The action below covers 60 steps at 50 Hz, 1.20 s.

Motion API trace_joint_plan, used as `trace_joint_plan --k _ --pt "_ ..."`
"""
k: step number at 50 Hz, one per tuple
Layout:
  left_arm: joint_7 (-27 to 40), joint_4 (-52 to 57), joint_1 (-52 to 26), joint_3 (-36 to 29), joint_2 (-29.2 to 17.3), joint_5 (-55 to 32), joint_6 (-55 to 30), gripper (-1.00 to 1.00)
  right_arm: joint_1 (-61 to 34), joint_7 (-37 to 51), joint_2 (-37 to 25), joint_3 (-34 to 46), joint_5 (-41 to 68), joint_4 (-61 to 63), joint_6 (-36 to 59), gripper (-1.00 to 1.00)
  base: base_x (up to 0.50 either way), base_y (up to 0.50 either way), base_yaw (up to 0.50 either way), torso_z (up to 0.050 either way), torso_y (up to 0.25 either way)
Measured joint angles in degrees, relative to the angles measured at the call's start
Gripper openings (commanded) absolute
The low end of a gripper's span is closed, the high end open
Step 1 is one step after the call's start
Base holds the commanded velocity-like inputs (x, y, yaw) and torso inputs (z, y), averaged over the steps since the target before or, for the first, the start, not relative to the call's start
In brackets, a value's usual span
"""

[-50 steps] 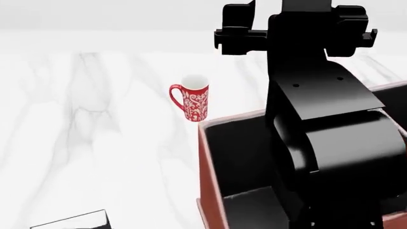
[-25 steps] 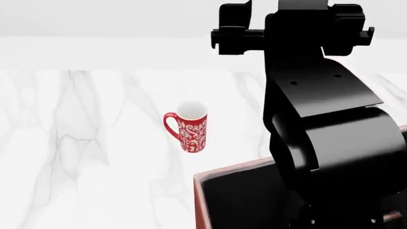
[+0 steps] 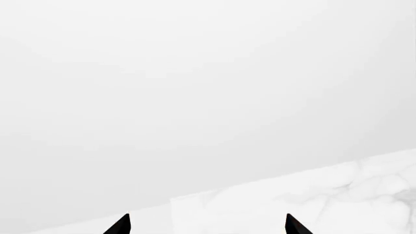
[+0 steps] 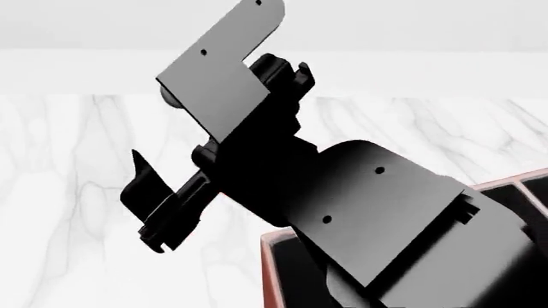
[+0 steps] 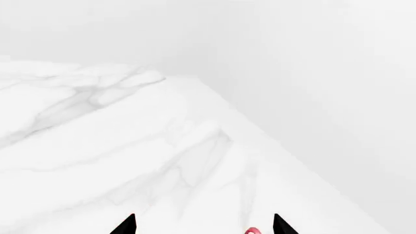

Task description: Pick up the book and place it in the right compartment of the caddy.

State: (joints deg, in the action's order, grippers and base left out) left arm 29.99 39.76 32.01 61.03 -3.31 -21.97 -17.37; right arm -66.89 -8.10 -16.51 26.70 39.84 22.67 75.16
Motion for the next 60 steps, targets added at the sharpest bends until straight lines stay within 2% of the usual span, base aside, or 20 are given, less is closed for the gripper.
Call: trace_joint_plan --k 12,32,60 --pt "0.45 -0.17 0.29 -0.64 -0.35 -0.09 0.2 1.0 0.41 -6.84 -2.9 5.05 4.53 6.02 0.66 1.0 0.0 0.0 0.0 0.0 0.0" --pt "1.01 -0.76 0.7 -1.46 -0.63 -0.11 0.81 1.0 0.83 -10.45 -5.14 9.53 7.58 10.68 1.35 1.0 0.0 0.0 0.0 0.0 0.0" --pt "1.67 -1.15 1.26 -2.37 -0.97 -0.25 1.36 1.0 3.27 -6.73 0.19 10.56 13.66 15.29 3.87 1.0 0.0 0.0 0.0 0.0 0.0"
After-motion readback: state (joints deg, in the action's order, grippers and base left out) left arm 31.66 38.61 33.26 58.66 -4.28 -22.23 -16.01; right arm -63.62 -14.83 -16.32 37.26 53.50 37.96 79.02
